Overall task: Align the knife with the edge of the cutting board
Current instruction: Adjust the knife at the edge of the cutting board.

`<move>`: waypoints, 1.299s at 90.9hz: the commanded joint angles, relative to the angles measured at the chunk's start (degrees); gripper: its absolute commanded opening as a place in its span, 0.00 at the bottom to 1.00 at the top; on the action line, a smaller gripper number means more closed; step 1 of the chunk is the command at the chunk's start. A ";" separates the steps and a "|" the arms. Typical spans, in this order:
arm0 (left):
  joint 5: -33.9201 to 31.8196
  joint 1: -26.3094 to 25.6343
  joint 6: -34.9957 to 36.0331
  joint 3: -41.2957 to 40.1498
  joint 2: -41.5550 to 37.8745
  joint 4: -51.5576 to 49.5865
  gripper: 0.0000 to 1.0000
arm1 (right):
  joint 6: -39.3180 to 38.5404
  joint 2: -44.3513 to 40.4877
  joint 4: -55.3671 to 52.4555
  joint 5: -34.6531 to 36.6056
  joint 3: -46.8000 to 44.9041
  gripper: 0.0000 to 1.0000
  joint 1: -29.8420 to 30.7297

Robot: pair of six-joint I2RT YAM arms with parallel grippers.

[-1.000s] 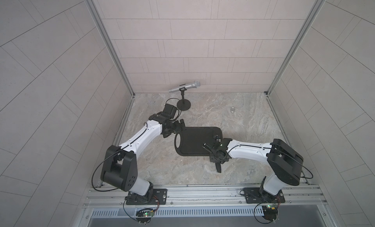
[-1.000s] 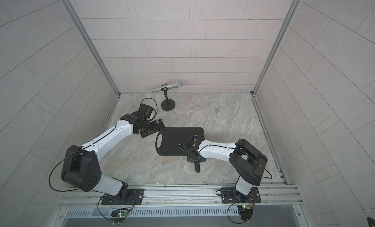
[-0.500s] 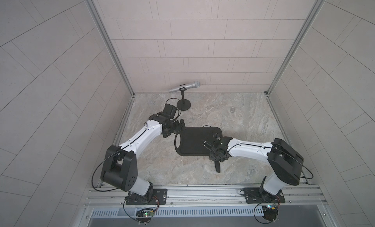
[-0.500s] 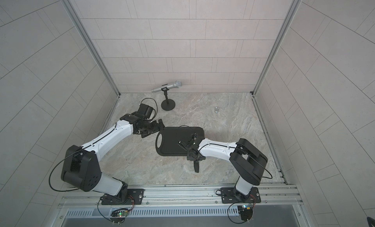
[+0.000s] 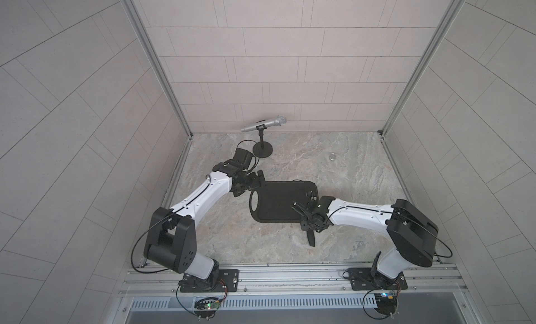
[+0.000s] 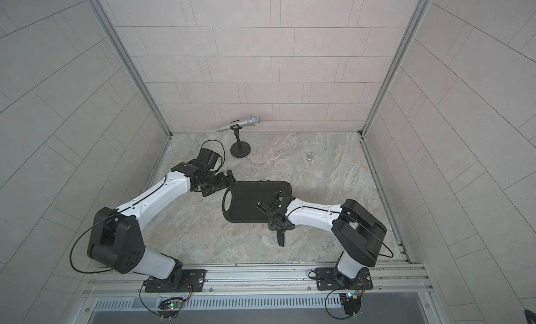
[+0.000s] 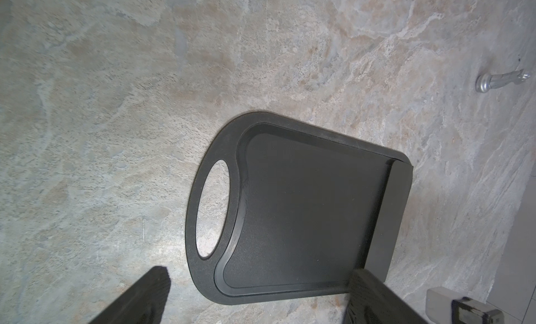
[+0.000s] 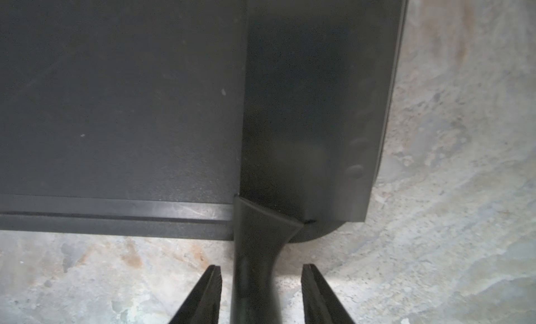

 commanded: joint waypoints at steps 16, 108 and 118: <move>0.41 0.18 0.26 0.45 -0.35 -0.40 1.00 | 0.90 -0.84 0.96 0.15 -1.21 0.43 -0.13; -0.12 0.11 0.30 0.53 -0.22 -0.59 1.00 | 0.45 0.69 2.73 -1.06 -0.89 0.37 -2.10; -0.15 0.10 0.34 0.61 -0.13 -0.68 1.00 | 0.46 0.73 2.81 -1.06 -0.95 0.36 -2.30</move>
